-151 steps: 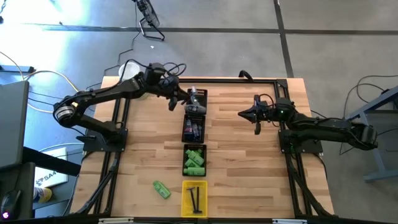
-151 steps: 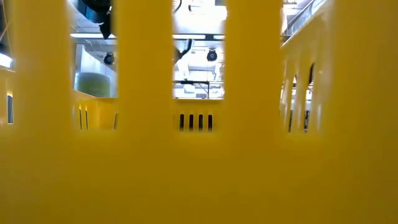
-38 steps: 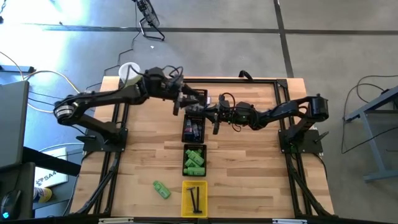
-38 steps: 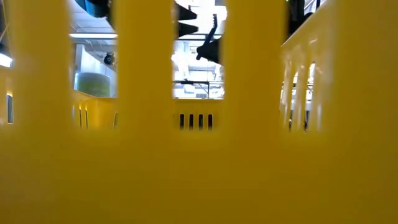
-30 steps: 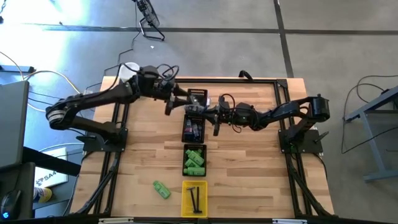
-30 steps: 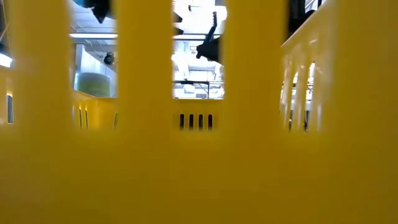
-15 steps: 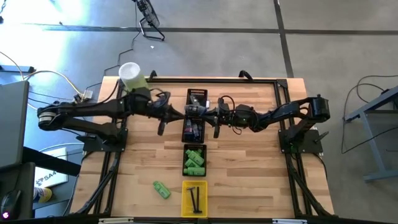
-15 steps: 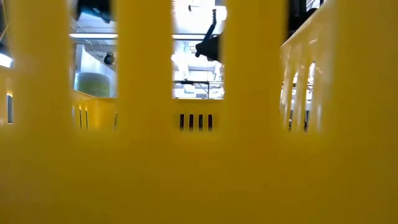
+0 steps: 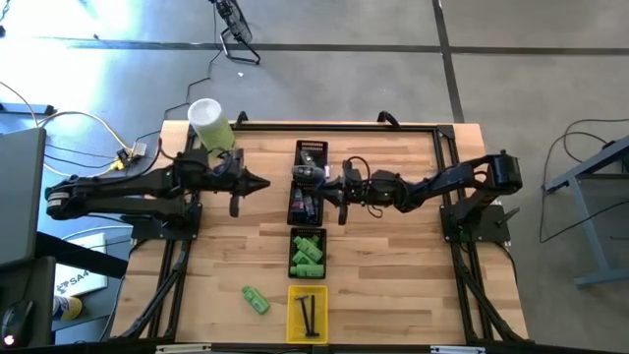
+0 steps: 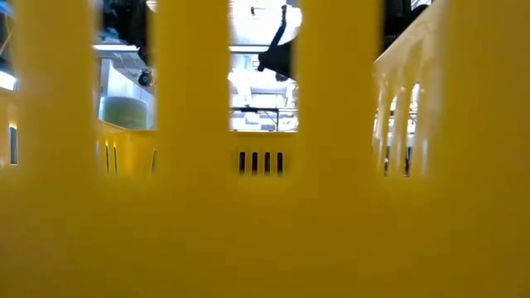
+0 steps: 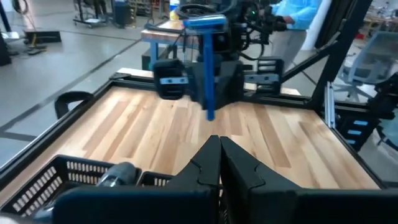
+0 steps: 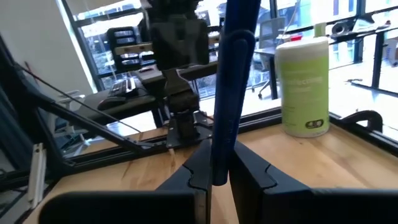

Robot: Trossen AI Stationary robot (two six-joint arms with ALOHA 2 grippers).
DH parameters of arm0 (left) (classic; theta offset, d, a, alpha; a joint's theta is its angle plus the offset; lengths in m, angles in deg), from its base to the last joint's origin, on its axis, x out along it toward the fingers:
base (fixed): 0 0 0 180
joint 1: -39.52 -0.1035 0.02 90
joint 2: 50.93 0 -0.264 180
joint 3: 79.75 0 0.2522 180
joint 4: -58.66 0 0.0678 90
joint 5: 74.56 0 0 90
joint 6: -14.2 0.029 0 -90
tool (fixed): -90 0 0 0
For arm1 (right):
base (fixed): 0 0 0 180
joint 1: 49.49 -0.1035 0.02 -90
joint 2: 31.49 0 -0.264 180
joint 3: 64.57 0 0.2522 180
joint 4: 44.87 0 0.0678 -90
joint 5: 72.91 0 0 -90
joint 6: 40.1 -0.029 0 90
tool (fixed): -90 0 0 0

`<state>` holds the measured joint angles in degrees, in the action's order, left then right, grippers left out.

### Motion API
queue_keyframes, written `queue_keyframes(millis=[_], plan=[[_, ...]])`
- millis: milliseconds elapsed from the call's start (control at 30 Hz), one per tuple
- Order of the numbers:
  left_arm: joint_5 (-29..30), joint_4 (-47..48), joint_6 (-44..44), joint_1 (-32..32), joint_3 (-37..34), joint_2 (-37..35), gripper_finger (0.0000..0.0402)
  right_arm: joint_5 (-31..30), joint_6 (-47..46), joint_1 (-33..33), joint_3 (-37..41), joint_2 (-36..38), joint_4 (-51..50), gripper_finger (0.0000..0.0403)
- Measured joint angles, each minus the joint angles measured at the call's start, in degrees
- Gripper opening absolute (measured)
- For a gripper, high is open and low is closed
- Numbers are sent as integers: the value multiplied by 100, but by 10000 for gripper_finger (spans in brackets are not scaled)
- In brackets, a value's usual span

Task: Pick & Place Travel size toiletries
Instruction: Put the blue razor into the yellow bin

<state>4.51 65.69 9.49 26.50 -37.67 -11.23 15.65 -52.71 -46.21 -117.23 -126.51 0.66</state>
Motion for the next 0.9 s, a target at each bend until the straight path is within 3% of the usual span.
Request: queue_keyframes(millis=[100,267,433,667,900], plan=[[87,8,21,0,-212,-302,1,-80,-74,-164,-255,0,-536,27],[217,88,16,-1,-406,-602,1,-352,-77,-530,-1067,0,-2362,27],[215,186,14,-9,-469,-767,1,-1013,-207,-1041,-1874,0,-3828,27],[209,446,13,-9,-469,-1015,1,-1742,-1028,-1848,-2392,0,-4244,27],[206,567,15,-9,-469,-1114,1,-2885,-1966,-2663,-2461,0,-4250,27]])
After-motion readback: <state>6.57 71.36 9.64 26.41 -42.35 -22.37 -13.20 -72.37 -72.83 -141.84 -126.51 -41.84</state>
